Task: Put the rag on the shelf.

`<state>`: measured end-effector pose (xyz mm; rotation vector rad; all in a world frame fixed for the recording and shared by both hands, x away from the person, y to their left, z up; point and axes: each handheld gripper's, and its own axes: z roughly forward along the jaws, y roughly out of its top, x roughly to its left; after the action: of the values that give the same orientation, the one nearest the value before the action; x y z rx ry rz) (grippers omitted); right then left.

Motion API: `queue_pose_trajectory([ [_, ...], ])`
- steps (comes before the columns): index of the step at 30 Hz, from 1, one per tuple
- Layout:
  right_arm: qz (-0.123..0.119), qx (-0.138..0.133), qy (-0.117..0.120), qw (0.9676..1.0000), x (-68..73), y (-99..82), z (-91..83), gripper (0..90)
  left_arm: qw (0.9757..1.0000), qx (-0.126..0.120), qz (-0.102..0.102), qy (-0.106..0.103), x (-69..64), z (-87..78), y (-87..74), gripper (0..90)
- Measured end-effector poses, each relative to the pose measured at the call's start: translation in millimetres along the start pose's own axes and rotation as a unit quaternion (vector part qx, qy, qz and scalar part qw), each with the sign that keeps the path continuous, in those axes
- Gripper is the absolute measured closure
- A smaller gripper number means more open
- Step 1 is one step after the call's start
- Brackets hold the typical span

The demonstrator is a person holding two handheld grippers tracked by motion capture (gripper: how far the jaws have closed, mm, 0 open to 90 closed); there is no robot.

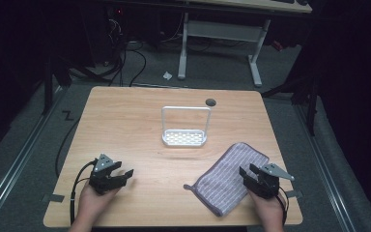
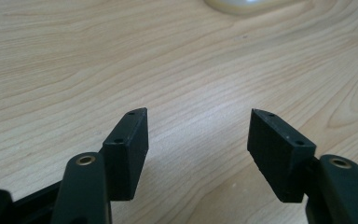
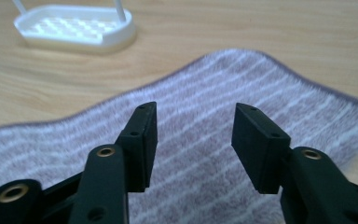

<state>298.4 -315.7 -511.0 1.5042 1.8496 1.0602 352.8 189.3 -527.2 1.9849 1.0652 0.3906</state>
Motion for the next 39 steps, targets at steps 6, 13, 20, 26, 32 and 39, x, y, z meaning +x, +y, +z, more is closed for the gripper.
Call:
queue_pose_trajectory([
  [6, 0.017, 0.011, 0.003, 0.9998, -10.4, -2.8, -2.3, 65.3, 0.9994, 0.003, -0.007, -0.034, -11.3, 3.1, 6.2, 51.4],
  [13, 0.035, 0.027, -0.01, 0.999, -25.7, -8.8, -7.5, 76.4, 0.9987, 0.006, -0.016, -0.048, -15.9, 9.5, 10.0, 62.1],
  [20, 0.042, 0.076, -0.015, 0.9961, -34.5, -10.3, 3.0, 90.0, 0.9972, 0.01, -0.008, -0.073, -22.1, 5.1, 12.5, 84.2],
  [26, 0.033, 0.077, -0.006, 0.9965, -39.9, -2.7, 20.1, 90.0, 0.9973, 0.025, -0.023, -0.064, -20.1, 9.3, 9.1, 78.5],
  [32, -0.002, 0.073, 0.009, 0.9973, -25.8, 8.0, 41.2, 90.0, 0.9975, 0.023, -0.019, -0.065, -19.6, 9.6, 9.9, 76.0],
  [39, -0.038, 0.077, 0.03, 0.9958, 0.9, 6.3, 41.5, 90.0, 0.9954, 0.027, -0.004, -0.091, -35.7, 15.3, 14.3, 79.4],
])
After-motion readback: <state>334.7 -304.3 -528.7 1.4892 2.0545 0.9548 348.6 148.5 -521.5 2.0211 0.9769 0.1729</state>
